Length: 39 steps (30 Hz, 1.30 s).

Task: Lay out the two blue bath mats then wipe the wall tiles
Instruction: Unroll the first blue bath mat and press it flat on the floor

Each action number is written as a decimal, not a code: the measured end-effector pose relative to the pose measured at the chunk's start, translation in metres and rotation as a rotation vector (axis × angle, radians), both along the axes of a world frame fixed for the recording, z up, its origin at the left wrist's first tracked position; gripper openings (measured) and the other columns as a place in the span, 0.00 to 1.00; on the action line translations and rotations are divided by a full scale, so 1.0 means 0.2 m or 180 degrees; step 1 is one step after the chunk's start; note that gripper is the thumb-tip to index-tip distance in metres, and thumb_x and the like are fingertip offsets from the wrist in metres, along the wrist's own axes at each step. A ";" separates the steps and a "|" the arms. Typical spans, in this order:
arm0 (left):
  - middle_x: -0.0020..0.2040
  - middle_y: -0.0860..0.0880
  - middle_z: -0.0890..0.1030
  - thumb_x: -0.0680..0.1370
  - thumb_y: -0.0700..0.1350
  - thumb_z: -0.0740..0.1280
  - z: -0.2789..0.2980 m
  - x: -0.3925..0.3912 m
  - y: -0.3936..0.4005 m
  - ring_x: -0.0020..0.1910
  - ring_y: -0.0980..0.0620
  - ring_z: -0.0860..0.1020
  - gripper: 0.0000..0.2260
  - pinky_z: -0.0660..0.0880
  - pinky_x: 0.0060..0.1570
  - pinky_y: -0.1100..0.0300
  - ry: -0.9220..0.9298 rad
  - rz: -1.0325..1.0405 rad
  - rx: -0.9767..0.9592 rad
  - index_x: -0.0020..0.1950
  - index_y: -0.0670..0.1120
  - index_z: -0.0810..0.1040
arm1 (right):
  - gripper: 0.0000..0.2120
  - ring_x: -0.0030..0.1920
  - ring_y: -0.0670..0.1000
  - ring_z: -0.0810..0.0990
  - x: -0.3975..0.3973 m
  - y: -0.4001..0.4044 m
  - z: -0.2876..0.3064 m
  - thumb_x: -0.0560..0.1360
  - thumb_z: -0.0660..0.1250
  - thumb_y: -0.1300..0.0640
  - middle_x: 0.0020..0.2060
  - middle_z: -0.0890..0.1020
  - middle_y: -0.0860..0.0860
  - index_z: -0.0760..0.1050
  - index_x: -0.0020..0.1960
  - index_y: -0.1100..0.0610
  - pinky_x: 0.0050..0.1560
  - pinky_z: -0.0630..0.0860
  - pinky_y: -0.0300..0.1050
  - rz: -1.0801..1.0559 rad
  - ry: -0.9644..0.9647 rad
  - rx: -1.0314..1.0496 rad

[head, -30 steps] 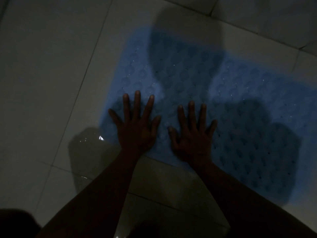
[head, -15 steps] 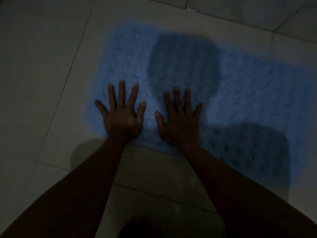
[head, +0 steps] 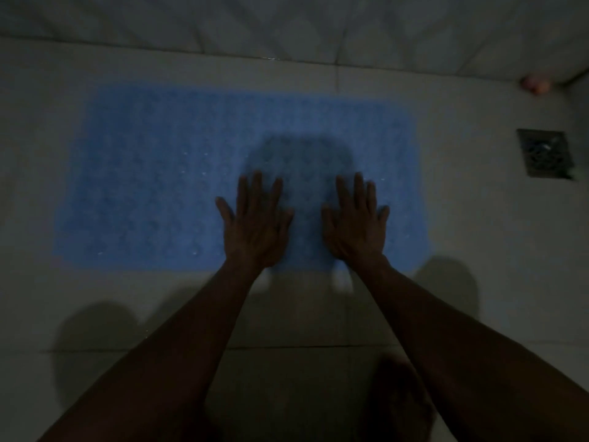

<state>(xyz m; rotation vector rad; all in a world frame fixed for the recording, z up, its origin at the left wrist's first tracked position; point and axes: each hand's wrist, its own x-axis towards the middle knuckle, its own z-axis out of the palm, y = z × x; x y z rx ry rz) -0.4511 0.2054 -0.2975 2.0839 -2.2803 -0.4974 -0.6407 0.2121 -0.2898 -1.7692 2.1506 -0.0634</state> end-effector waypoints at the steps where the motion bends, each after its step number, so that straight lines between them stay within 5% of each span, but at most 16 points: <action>1: 0.83 0.47 0.44 0.83 0.63 0.47 0.00 -0.09 -0.01 0.81 0.44 0.42 0.29 0.44 0.73 0.29 0.0023 -0.0090 -0.0017 0.82 0.57 0.45 | 0.32 0.81 0.56 0.39 -0.08 0.00 -0.01 0.82 0.50 0.37 0.82 0.43 0.50 0.44 0.82 0.44 0.77 0.44 0.69 -0.0109 0.0007 0.0060; 9: 0.83 0.48 0.44 0.82 0.65 0.44 -0.09 -0.37 -0.15 0.81 0.41 0.40 0.29 0.42 0.70 0.25 -0.0198 -0.0411 -0.0201 0.82 0.61 0.45 | 0.33 0.81 0.56 0.36 -0.33 -0.05 -0.13 0.81 0.48 0.32 0.82 0.40 0.46 0.41 0.81 0.39 0.75 0.42 0.73 -0.0115 0.0163 -0.0107; 14: 0.83 0.47 0.50 0.82 0.67 0.48 -0.10 -0.38 -0.14 0.81 0.40 0.45 0.29 0.46 0.71 0.26 -0.0262 -0.0383 -0.0450 0.82 0.60 0.50 | 0.32 0.81 0.58 0.48 -0.31 -0.02 -0.16 0.81 0.52 0.33 0.82 0.53 0.51 0.53 0.81 0.43 0.74 0.52 0.71 -0.0193 0.0533 -0.0711; 19: 0.83 0.48 0.47 0.81 0.68 0.46 -0.08 -0.39 -0.17 0.81 0.41 0.43 0.30 0.45 0.70 0.26 -0.0406 -0.0372 -0.0113 0.82 0.61 0.47 | 0.34 0.81 0.57 0.41 -0.34 -0.05 -0.15 0.80 0.50 0.31 0.82 0.44 0.49 0.44 0.82 0.41 0.75 0.47 0.71 -0.0182 0.0316 -0.0272; 26: 0.83 0.49 0.49 0.81 0.66 0.49 -0.05 -0.40 -0.17 0.81 0.41 0.45 0.29 0.46 0.70 0.25 -0.0404 -0.0391 -0.0002 0.81 0.61 0.51 | 0.34 0.81 0.58 0.46 -0.32 -0.06 -0.15 0.79 0.53 0.32 0.82 0.50 0.50 0.52 0.81 0.41 0.74 0.49 0.72 -0.0236 0.0374 -0.0388; 29: 0.83 0.48 0.51 0.81 0.67 0.49 -0.04 -0.39 -0.19 0.81 0.40 0.48 0.29 0.48 0.70 0.25 -0.0374 -0.0431 0.0095 0.81 0.62 0.52 | 0.31 0.80 0.62 0.52 -0.31 -0.08 -0.15 0.78 0.58 0.34 0.81 0.58 0.53 0.62 0.79 0.43 0.72 0.53 0.73 -0.0315 0.0292 -0.0523; 31: 0.80 0.46 0.61 0.81 0.67 0.50 -0.02 -0.37 -0.23 0.78 0.38 0.58 0.28 0.51 0.70 0.27 -0.0399 -0.0531 -0.0018 0.80 0.59 0.60 | 0.24 0.74 0.66 0.67 -0.31 -0.16 -0.12 0.77 0.63 0.38 0.73 0.72 0.57 0.77 0.68 0.48 0.68 0.61 0.73 -0.0383 0.0331 -0.0943; 33: 0.76 0.44 0.68 0.81 0.66 0.53 -0.01 -0.36 -0.33 0.72 0.39 0.65 0.29 0.53 0.71 0.30 -0.0369 -0.0463 -0.0281 0.78 0.54 0.66 | 0.19 0.67 0.64 0.73 -0.31 -0.30 -0.08 0.76 0.64 0.41 0.66 0.77 0.58 0.82 0.57 0.52 0.66 0.63 0.72 -0.0411 0.0391 -0.1188; 36: 0.80 0.45 0.58 0.81 0.66 0.53 0.00 -0.36 -0.57 0.77 0.39 0.56 0.30 0.45 0.73 0.30 -0.0089 -0.0025 -0.0251 0.80 0.56 0.59 | 0.24 0.73 0.62 0.67 -0.30 -0.53 -0.05 0.76 0.61 0.38 0.74 0.70 0.57 0.77 0.67 0.49 0.70 0.59 0.71 -0.0286 0.0175 -0.1162; 39: 0.83 0.50 0.44 0.81 0.69 0.46 -0.04 -0.35 -0.78 0.80 0.38 0.42 0.29 0.37 0.70 0.27 -0.0099 0.0009 -0.0073 0.81 0.63 0.47 | 0.32 0.81 0.60 0.47 -0.30 -0.73 -0.09 0.79 0.54 0.33 0.82 0.50 0.52 0.57 0.80 0.41 0.73 0.45 0.73 -0.0024 -0.0136 -0.0510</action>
